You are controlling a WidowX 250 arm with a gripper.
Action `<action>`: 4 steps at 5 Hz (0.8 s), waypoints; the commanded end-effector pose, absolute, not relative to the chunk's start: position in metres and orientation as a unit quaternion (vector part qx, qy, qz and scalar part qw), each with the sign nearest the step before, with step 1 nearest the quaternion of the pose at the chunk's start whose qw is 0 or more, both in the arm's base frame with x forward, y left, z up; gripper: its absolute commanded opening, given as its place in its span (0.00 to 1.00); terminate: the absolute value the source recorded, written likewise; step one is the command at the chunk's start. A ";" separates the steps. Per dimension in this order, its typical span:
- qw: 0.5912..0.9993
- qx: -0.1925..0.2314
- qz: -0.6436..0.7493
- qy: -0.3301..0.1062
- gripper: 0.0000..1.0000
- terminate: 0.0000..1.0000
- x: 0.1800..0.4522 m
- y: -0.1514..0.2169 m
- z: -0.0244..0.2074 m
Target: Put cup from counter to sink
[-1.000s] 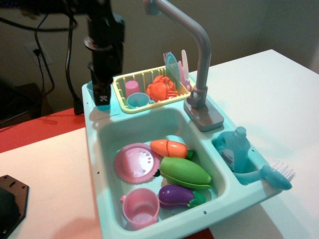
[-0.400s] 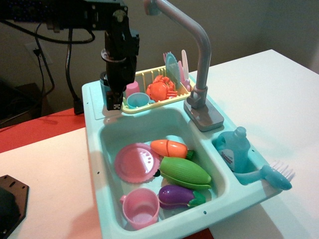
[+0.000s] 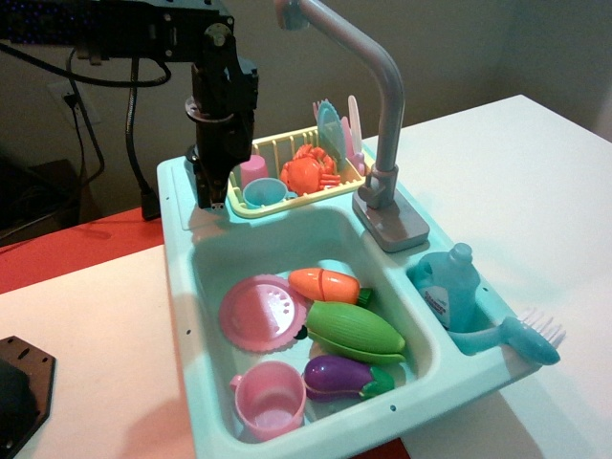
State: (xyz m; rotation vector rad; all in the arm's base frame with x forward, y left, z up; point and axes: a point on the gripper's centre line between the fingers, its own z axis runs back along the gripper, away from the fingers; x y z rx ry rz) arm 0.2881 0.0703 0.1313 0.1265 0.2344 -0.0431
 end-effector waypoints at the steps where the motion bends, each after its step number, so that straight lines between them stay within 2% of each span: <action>1: 0.995 0.066 -0.016 0.076 0.00 0.00 0.286 0.068 0.159; 2: 0.994 0.086 -0.050 0.054 0.00 0.00 0.298 0.042 0.179; 3: 0.994 0.086 -0.060 0.031 0.00 0.00 0.313 0.012 0.194; 4: 0.993 0.081 -0.074 0.029 0.00 0.00 0.326 -0.013 0.186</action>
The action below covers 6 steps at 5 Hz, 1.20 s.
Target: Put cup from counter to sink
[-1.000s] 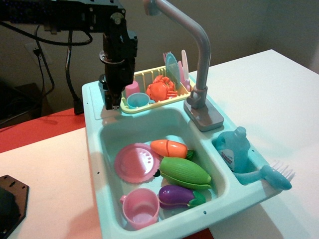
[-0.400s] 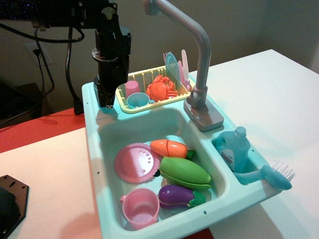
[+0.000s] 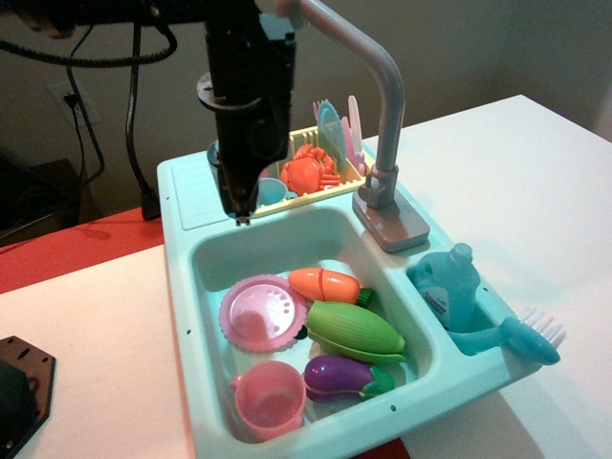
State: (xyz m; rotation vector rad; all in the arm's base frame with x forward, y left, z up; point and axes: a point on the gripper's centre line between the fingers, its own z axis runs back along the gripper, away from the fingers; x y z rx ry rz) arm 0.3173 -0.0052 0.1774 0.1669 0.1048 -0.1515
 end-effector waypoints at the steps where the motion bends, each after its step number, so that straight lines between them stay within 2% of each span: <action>1: 0.994 0.069 -0.080 0.040 0.00 0.00 0.332 -0.033 0.162; 3: 0.992 0.074 -0.074 0.071 0.00 0.00 0.333 -0.034 0.106; 5: 0.989 0.085 -0.073 0.098 0.00 0.00 0.323 -0.028 0.068; 6: 0.988 0.090 -0.064 0.109 1.00 0.00 0.321 -0.022 0.079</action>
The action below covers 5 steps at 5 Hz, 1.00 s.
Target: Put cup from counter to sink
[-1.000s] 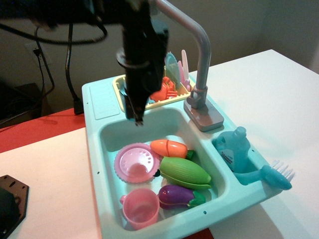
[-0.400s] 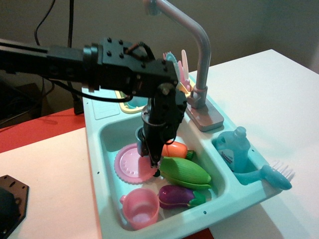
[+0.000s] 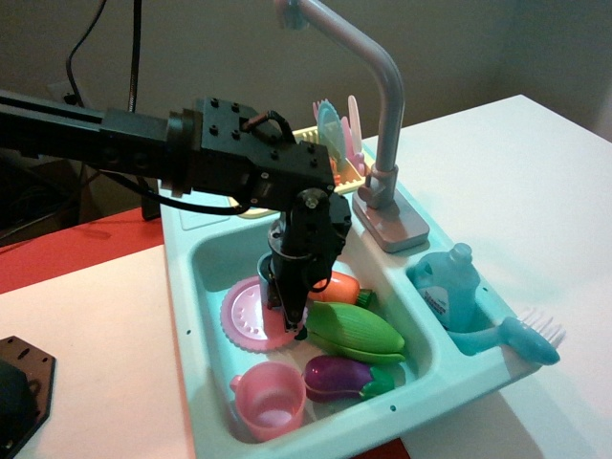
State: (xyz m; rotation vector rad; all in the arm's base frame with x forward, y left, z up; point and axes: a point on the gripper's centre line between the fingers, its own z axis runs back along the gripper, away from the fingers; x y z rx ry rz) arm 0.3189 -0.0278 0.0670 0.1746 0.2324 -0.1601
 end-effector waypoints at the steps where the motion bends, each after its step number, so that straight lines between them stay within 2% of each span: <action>1: 0.990 0.077 -0.046 0.110 1.00 0.00 0.315 -0.018 0.094; 2: 0.986 0.075 -0.056 0.136 1.00 0.00 0.307 -0.018 0.117; 3: 0.988 0.075 -0.060 0.118 1.00 0.00 0.299 -0.011 0.148; 5: 0.992 0.066 -0.043 0.095 1.00 0.00 0.288 0.007 0.193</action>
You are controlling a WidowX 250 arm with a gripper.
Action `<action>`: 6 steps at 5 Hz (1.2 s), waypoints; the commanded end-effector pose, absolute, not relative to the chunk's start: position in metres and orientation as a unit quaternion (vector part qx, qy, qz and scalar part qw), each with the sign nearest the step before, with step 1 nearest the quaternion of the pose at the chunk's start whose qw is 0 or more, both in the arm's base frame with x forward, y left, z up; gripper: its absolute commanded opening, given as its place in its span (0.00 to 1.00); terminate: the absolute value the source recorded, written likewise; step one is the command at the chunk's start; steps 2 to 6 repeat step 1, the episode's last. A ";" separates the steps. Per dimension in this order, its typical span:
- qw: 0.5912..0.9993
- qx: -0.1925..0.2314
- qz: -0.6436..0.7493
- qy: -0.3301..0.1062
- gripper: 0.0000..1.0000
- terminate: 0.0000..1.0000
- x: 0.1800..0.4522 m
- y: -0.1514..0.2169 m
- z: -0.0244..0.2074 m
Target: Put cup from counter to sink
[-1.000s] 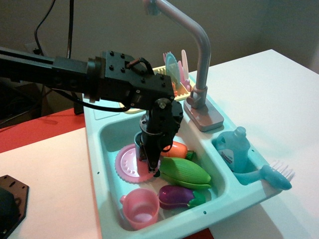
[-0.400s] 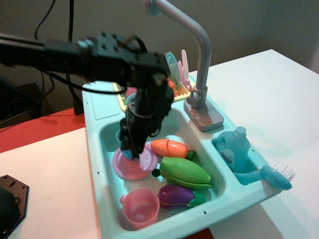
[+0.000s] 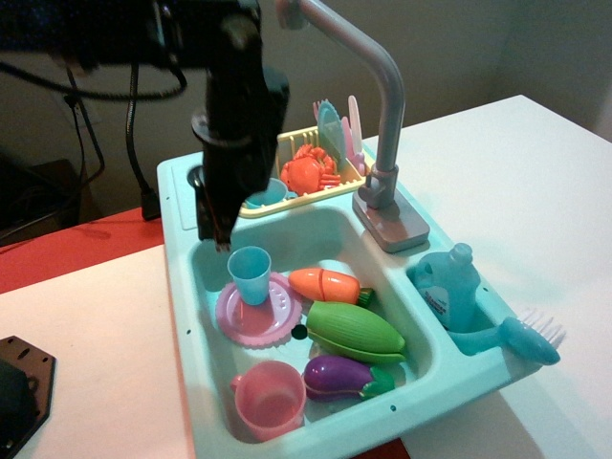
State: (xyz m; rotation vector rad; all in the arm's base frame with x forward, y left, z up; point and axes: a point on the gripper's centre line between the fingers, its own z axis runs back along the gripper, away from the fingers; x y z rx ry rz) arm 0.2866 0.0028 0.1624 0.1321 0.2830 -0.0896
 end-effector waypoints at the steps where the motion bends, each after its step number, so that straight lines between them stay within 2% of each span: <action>1: 0.993 0.071 -0.019 0.091 1.00 1.00 0.280 0.035 0.199; 6: 0.993 0.071 -0.019 0.091 1.00 1.00 0.280 0.035 0.199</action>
